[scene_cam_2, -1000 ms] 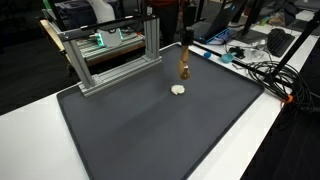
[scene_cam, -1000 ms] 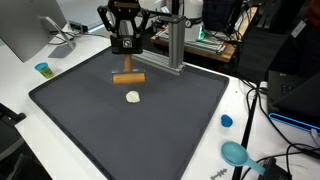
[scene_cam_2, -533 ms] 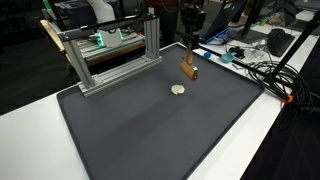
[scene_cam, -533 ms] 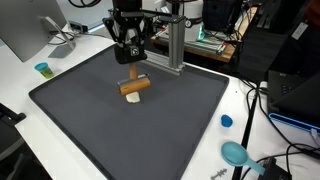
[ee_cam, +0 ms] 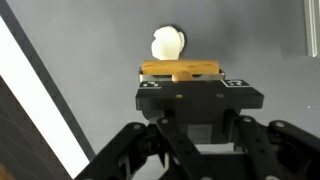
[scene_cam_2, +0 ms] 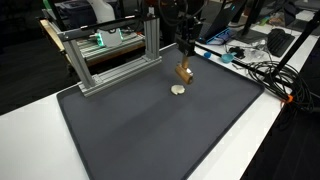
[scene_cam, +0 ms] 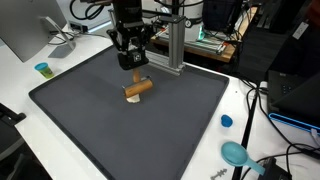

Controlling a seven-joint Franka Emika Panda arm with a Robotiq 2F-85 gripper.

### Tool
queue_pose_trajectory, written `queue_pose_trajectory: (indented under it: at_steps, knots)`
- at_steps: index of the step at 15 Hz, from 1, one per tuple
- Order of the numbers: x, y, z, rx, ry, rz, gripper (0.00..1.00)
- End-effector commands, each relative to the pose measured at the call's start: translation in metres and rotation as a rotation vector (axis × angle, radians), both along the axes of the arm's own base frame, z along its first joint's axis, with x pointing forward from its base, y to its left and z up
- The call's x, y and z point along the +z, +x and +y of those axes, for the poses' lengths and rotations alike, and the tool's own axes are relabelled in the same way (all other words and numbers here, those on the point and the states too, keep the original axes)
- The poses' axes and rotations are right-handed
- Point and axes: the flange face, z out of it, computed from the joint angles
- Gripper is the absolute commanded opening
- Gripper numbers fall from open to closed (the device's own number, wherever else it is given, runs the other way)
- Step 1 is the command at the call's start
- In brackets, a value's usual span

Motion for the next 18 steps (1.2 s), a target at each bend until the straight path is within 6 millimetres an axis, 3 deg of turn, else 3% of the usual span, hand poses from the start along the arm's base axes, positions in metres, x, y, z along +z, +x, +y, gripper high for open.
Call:
queue_pose_trajectory:
  at_steps: [1,5,6,7,8,15,18]
  knots:
    - [-0.013,0.002,-0.025,0.043,-0.003,0.054,0.22]
    - [-0.021,0.005,-0.051,0.006,-0.002,0.049,0.22]
    - [-0.028,0.003,-0.044,0.002,-0.011,0.06,0.22]
    - [-0.029,0.003,-0.047,-0.004,-0.011,0.063,0.47]
    - [-0.031,0.003,-0.047,-0.004,-0.011,0.067,0.22]
    - [-0.003,0.01,-0.05,0.004,-0.011,0.049,0.22]
    - [-0.004,0.017,-0.047,0.004,-0.022,0.062,0.22]
